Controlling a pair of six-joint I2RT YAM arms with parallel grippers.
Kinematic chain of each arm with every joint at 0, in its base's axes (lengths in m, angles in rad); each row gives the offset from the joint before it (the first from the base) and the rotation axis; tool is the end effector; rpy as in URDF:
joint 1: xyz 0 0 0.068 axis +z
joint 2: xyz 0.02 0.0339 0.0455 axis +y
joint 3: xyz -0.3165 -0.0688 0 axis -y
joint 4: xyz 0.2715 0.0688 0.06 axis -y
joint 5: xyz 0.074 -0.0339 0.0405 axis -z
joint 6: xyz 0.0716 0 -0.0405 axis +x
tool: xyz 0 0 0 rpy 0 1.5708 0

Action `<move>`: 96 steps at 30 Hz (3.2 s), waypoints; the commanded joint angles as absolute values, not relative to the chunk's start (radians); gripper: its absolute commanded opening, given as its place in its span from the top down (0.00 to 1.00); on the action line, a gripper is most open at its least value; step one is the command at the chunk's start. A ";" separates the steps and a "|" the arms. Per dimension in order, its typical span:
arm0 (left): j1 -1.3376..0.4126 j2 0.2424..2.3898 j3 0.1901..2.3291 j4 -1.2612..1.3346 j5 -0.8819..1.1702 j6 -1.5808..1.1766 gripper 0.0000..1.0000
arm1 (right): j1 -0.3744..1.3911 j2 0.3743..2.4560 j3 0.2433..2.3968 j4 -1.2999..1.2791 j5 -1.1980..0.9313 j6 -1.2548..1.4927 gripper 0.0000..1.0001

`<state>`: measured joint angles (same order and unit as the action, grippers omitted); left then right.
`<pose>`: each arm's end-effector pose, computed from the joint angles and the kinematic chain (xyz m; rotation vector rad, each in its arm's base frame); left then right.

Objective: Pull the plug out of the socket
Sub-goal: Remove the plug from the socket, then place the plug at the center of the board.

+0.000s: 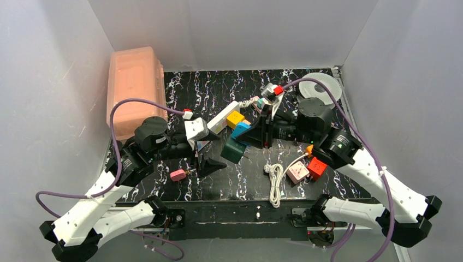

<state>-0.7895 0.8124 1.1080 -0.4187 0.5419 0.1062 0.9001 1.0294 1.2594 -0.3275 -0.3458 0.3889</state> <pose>0.0998 -0.1530 0.4631 1.1258 1.3679 -0.9598 0.1353 0.2096 0.4913 -0.7318 1.6715 1.2336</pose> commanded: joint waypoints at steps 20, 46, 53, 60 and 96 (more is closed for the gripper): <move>-0.786 0.900 1.133 -0.219 0.871 -0.168 0.02 | 0.973 0.997 1.245 -0.070 -0.571 0.252 0.99; -0.786 0.894 1.084 -0.275 0.816 -0.028 1.00 | 1.030 0.959 1.211 -0.050 -0.421 0.176 0.99; -0.787 0.896 1.078 -0.289 0.827 -0.010 1.00 | 1.029 0.923 1.216 -0.037 -0.391 0.144 0.99; -0.786 0.879 1.031 -0.311 0.833 -0.006 1.00 | 1.029 0.901 1.238 -0.053 -0.352 0.122 0.99; -0.785 1.108 0.777 -0.495 0.229 0.500 1.00 | 0.090 0.859 1.032 -0.716 -0.185 0.704 0.99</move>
